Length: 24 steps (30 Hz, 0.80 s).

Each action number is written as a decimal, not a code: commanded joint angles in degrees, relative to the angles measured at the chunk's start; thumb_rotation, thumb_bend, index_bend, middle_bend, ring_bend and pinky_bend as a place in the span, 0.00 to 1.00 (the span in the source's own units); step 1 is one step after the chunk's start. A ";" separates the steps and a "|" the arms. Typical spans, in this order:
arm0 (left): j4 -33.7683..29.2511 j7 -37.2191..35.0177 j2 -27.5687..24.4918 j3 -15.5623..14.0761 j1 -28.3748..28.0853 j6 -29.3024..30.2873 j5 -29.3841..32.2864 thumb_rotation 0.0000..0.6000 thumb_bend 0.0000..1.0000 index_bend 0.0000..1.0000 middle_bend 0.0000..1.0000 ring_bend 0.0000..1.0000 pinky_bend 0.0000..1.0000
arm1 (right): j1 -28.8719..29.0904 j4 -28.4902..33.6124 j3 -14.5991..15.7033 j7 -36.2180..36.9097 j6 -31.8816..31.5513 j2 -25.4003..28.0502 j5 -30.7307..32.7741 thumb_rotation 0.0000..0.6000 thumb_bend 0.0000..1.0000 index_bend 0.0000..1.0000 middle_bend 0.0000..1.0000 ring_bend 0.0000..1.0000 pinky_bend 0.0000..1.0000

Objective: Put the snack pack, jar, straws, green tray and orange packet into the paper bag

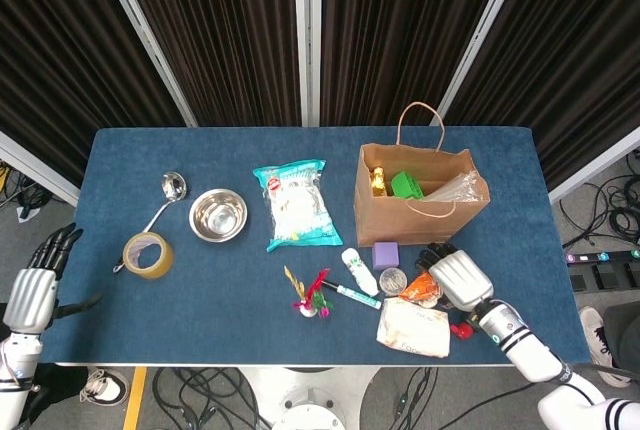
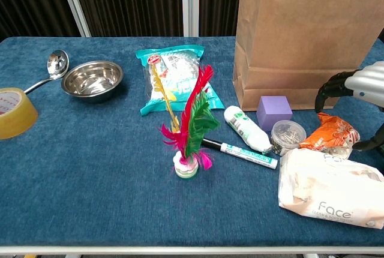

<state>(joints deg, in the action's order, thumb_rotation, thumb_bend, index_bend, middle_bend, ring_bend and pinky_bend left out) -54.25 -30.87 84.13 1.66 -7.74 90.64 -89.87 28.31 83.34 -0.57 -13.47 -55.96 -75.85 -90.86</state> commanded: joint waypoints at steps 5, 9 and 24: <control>0.25 -0.44 0.02 0.11 0.15 0.31 0.06 1.00 0.06 0.11 0.14 0.01 0.16 | 1.26 -1.58 0.54 -0.53 2.13 -1.59 1.28 1.00 0.00 0.32 0.26 0.17 0.29; 0.63 -0.92 0.15 0.30 0.08 0.51 0.07 1.00 0.06 0.11 0.14 0.01 0.16 | 1.66 -2.09 0.79 -0.78 2.92 -2.17 2.05 1.00 0.00 0.32 0.26 0.17 0.29; 0.83 -1.91 0.25 0.26 0.07 0.96 -0.21 1.00 0.06 0.11 0.14 0.01 0.16 | 1.23 -2.63 1.65 -2.52 2.33 -3.08 4.22 1.00 0.17 0.63 0.51 0.44 0.57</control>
<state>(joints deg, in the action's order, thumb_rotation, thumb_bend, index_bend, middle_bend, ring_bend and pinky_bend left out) -53.42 -32.79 84.37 1.93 -7.66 91.60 -90.07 29.56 80.62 1.08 -15.87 -53.68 -79.00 -86.79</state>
